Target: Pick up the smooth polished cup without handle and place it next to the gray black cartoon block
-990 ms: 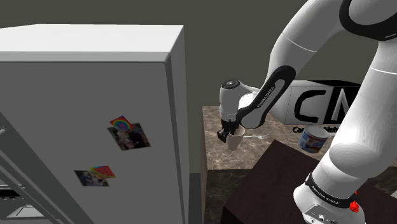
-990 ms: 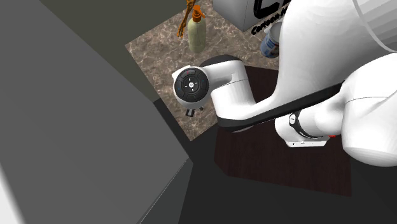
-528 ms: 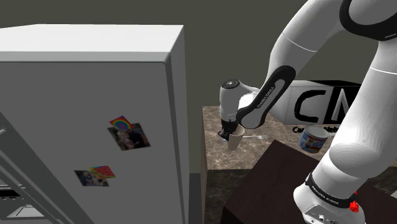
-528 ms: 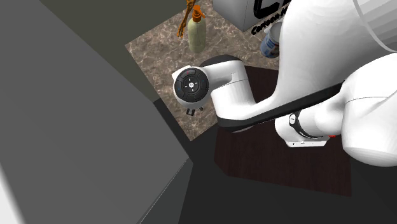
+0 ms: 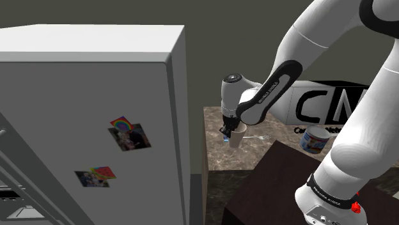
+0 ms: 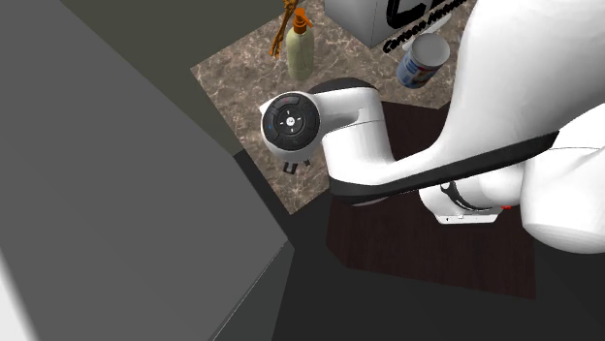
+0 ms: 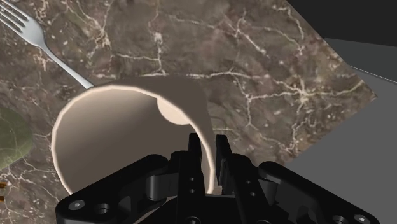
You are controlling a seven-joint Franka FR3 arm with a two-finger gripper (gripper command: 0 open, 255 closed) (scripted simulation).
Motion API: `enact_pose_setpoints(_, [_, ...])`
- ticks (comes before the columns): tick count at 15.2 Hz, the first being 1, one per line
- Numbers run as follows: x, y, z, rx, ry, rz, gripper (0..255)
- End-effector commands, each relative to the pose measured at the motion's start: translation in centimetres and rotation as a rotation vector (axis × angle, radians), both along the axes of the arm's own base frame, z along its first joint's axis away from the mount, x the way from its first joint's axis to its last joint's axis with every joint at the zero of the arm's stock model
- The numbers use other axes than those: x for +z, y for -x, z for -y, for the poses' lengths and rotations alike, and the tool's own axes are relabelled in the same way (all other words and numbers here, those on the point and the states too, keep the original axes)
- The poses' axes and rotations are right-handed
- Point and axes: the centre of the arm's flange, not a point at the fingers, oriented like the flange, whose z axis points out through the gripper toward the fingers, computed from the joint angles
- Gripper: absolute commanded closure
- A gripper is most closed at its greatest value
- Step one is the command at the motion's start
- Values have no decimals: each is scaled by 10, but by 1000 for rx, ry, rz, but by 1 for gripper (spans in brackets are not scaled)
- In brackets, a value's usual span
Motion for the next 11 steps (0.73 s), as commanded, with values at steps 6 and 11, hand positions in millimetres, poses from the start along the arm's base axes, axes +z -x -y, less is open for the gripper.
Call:
enact_pose_setpoints(6, [37,0,0,0,0,0,255])
enact_pose_setpoints(11, [64,0,0,0,0,0,255])
